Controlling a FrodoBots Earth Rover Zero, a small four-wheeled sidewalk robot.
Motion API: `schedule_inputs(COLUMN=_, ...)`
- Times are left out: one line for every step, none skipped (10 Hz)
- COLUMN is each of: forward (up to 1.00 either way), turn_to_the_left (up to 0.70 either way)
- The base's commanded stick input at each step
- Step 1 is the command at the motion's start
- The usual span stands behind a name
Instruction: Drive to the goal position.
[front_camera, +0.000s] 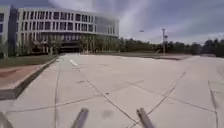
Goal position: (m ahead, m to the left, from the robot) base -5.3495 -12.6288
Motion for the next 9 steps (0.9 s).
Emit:
schedule_inputs(forward=1.0, turn_to_the_left=0.33)
schedule_inputs(forward=1.0, turn_to_the_left=0.4)
schedule_inputs(forward=1.0, turn_to_the_left=0.4)
schedule_inputs(forward=1.0, turn_to_the_left=0.03)
schedule_inputs(forward=1.0, turn_to_the_left=0.0)
schedule_inputs(forward=1.0, turn_to_the_left=0.0)
schedule_inputs(forward=1.0, turn_to_the_left=0.0)
schedule_inputs(forward=1.0, turn_to_the_left=0.0)
schedule_inputs(forward=1.0, turn_to_the_left=0.0)
